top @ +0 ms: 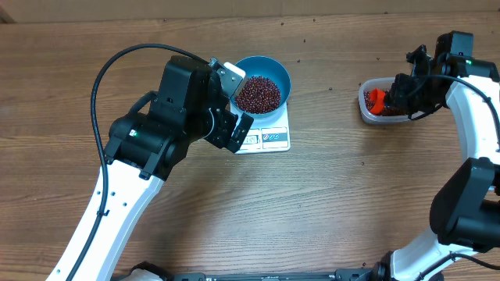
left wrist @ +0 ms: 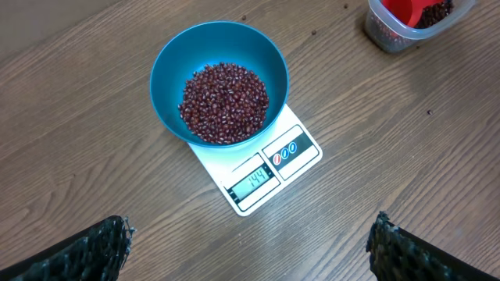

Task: Scoop item into bowl and weigh 150g on scale
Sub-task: 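Dip the red scoop into the beans with the right gripper, then carry the filled scoop over the teal bowl and tip beans in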

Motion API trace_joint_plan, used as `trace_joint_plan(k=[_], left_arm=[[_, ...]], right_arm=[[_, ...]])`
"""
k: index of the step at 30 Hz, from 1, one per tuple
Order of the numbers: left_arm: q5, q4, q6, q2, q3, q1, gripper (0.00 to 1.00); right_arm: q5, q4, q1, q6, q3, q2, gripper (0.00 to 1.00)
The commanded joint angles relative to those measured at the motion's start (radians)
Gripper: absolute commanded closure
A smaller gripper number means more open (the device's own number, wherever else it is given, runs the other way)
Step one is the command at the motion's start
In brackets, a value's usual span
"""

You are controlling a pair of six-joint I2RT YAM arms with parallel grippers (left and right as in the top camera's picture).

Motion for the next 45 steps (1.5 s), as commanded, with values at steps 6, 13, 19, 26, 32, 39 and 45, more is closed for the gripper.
trace_joint_plan(k=[6,13,19,26,32,39,45], left_arm=[[0.008,-0.003,-0.010,0.006,0.007,0.004,0.00],[0.008,-0.002,-0.010,0.006,0.007,0.004,0.01],[0.008,-0.002,-0.010,0.006,0.007,0.004,0.00],[0.008,-0.003,-0.010,0.006,0.007,0.004,0.01],[0.008,-0.002,-0.010,0.006,0.007,0.004,0.01],[0.008,-0.003,-0.010,0.006,0.007,0.004,0.00],[0.008,-0.002,-0.010,0.006,0.007,0.004,0.01]], right_arm=[[-0.095,-0.016,-0.019,0.002,0.011,0.008,0.96],[-0.134,-0.042,-0.089,0.002,0.065,0.008,0.96],[-0.180,-0.097,-0.137,0.001,0.150,0.007,0.96],[-0.257,-0.174,-0.143,-0.012,0.246,0.006,0.96],[-0.460,-0.231,-0.142,-0.090,0.299,0.006,0.96],[-0.660,-0.239,-0.104,-0.114,0.299,0.006,0.96],[-0.674,-0.216,0.013,-0.114,0.299,0.006,0.96]])
